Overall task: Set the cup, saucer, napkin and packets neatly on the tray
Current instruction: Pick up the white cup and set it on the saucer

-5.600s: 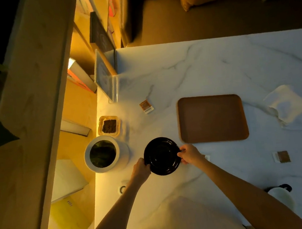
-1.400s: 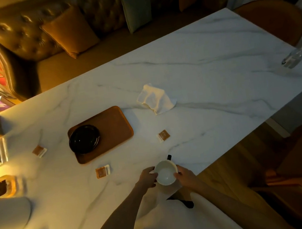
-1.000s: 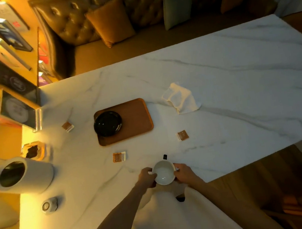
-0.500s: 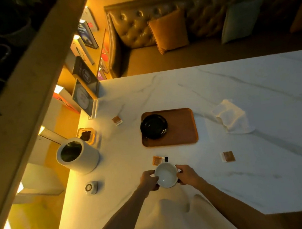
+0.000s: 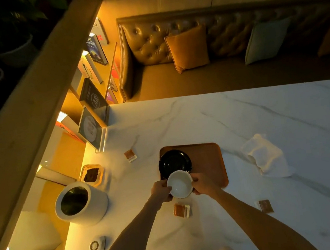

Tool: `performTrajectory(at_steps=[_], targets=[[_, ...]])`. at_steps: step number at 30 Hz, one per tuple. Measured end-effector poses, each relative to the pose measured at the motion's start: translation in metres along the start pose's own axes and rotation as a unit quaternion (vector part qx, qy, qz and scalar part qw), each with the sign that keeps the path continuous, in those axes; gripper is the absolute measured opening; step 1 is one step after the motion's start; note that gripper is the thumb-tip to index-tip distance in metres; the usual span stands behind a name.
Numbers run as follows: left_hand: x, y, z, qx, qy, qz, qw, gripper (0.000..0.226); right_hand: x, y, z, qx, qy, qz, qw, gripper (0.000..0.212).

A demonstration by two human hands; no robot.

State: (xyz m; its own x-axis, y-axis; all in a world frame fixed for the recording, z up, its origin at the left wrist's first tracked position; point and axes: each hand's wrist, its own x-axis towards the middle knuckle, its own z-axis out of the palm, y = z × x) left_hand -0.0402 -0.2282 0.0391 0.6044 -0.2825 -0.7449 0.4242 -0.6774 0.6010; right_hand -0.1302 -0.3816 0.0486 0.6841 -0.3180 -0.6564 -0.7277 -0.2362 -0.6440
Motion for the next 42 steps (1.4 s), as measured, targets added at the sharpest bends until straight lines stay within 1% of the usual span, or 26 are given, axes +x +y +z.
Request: performTrajectory(at_steps=[4, 9, 16, 20, 23, 28, 30, 31, 33, 35, 37, 38, 40, 42], targets=[[0.037, 0.021, -0.008, -0.014, 0.0, -0.005, 1.0, 0.041, 0.042, -0.018, -0.014, -0.02, -0.012, 0.013, 1.0, 0.041], [0.078, 0.037, -0.013, -0.013, 0.008, -0.03, 0.999, 0.044, 0.089, -0.034, -0.023, -0.018, -0.023, 0.051, 0.998, 0.045], [0.107, 0.047, -0.017, -0.011, 0.003, -0.038, 0.999, 0.045, 0.12, -0.041, -0.025, -0.067, -0.012, 0.044, 0.997, 0.044], [0.106, 0.046, -0.016, 0.0, 0.001, -0.044, 0.999, 0.044, 0.122, -0.04, -0.024, -0.066, -0.006, 0.036, 0.997, 0.043], [0.102, 0.046, -0.014, 0.02, 0.001, -0.038, 0.999, 0.043, 0.119, -0.038, -0.023, -0.065, -0.001, 0.028, 0.998, 0.043], [0.097, 0.045, -0.014, 0.074, -0.017, -0.015, 0.997, 0.047, 0.112, -0.036, -0.022, -0.082, -0.017, 0.025, 0.996, 0.047], [0.094, 0.044, -0.013, 0.108, -0.013, 0.005, 0.994, 0.05, 0.109, -0.034, -0.022, -0.088, -0.01, 0.029, 0.996, 0.048], [0.093, 0.044, -0.013, 0.132, 0.0, 0.025, 0.991, 0.054, 0.108, -0.032, -0.021, -0.101, 0.0, 0.03, 0.994, 0.049], [0.09, 0.042, -0.012, 0.186, 0.017, 0.079, 0.979, 0.066, 0.106, -0.029, -0.02, -0.132, 0.019, 0.011, 0.991, 0.056], [0.089, 0.041, -0.011, 0.262, -0.013, 0.126, 0.957, 0.082, 0.103, -0.03, -0.018, -0.181, 0.01, -0.037, 0.983, 0.074], [0.088, 0.04, -0.01, 0.329, -0.052, 0.159, 0.93, 0.097, 0.102, -0.031, -0.014, -0.25, -0.013, -0.081, 0.965, 0.093], [0.089, 0.04, -0.009, 0.346, -0.062, 0.168, 0.921, 0.102, 0.101, -0.031, -0.012, -0.285, -0.018, -0.099, 0.953, 0.101], [0.09, 0.039, -0.007, 0.367, -0.058, 0.172, 0.913, 0.108, 0.102, -0.027, -0.007, -0.33, -0.02, -0.116, 0.937, 0.112], [0.09, 0.039, -0.004, 0.376, -0.043, 0.17, 0.91, 0.107, 0.103, -0.023, -0.004, -0.336, -0.016, -0.117, 0.935, 0.115]])
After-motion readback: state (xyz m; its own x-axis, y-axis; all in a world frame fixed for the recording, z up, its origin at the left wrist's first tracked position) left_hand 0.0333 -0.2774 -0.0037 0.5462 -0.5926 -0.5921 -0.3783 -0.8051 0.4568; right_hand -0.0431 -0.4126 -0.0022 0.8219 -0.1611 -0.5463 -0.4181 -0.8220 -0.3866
